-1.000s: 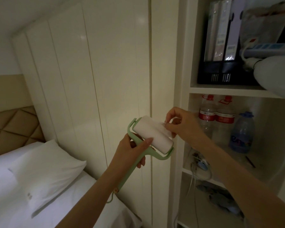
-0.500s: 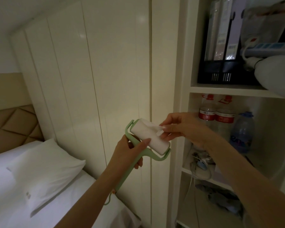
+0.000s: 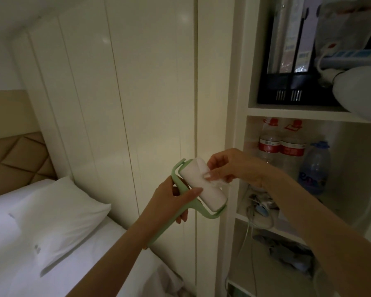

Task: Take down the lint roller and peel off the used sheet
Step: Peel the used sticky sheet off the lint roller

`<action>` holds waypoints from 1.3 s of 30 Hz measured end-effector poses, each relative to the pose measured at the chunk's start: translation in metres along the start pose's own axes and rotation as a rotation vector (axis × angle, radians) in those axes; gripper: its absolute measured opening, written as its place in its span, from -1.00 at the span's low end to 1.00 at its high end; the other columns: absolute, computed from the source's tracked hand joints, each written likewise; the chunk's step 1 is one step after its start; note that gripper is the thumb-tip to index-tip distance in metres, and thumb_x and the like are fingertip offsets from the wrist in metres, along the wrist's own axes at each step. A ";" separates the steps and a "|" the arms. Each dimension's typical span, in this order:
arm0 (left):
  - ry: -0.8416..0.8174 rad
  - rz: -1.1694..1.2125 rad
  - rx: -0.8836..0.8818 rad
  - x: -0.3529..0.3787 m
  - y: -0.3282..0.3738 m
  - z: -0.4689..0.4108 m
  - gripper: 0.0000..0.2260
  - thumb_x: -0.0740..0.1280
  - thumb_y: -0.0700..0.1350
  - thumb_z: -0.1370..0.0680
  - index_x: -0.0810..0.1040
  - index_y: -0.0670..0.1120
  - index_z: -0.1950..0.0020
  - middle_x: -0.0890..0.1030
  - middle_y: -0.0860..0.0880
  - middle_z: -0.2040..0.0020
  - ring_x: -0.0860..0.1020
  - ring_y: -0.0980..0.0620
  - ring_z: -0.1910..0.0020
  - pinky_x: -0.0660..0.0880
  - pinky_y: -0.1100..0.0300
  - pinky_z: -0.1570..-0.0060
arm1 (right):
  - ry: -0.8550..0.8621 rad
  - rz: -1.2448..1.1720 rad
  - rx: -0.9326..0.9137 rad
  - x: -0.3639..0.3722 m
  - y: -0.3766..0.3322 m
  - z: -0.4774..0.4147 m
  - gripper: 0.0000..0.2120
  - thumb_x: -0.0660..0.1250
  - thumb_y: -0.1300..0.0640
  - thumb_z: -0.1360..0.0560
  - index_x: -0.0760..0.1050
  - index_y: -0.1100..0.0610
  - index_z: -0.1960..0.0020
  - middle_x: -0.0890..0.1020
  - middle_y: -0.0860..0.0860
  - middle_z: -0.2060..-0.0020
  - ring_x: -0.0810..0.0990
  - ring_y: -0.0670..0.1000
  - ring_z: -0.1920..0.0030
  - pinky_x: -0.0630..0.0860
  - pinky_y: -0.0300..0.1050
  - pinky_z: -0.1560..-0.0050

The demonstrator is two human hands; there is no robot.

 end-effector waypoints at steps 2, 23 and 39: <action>-0.019 0.022 -0.013 0.004 -0.002 0.000 -0.66 0.41 0.03 -0.43 0.47 -0.18 -0.05 0.66 -0.34 0.16 0.50 0.02 0.55 0.46 0.18 0.51 | 0.049 -0.020 -0.023 -0.005 0.000 0.001 -0.86 0.47 0.16 -0.32 0.55 0.16 0.18 0.58 -0.01 0.33 0.50 -0.09 0.33 0.45 -0.35 0.39; -0.031 0.048 0.004 0.009 0.002 -0.004 -0.74 0.40 -0.05 -0.45 0.45 -0.16 -0.02 0.63 -0.36 0.12 0.50 0.06 0.56 0.46 0.22 0.54 | 0.104 -0.572 -0.182 -0.027 -0.005 0.008 -0.84 0.28 0.36 -0.44 0.46 0.12 0.08 0.61 0.07 0.26 0.58 -0.06 0.38 0.59 -0.20 0.42; -0.051 0.043 -0.005 0.011 0.002 -0.003 -0.71 0.40 -0.05 -0.45 0.44 -0.15 -0.05 0.65 -0.35 0.09 0.51 0.07 0.57 0.47 0.23 0.55 | -0.040 -0.766 -0.253 -0.017 -0.012 0.008 -0.77 0.23 0.30 -0.47 0.50 0.27 -0.11 0.63 0.17 0.01 0.65 0.11 -0.01 0.62 -0.15 0.06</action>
Point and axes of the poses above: each hand's wrist, its own z-axis away from the middle knuckle, its own x-axis out of the palm, y = z × x, the point moved 9 cm from there along -z, towards the middle knuckle
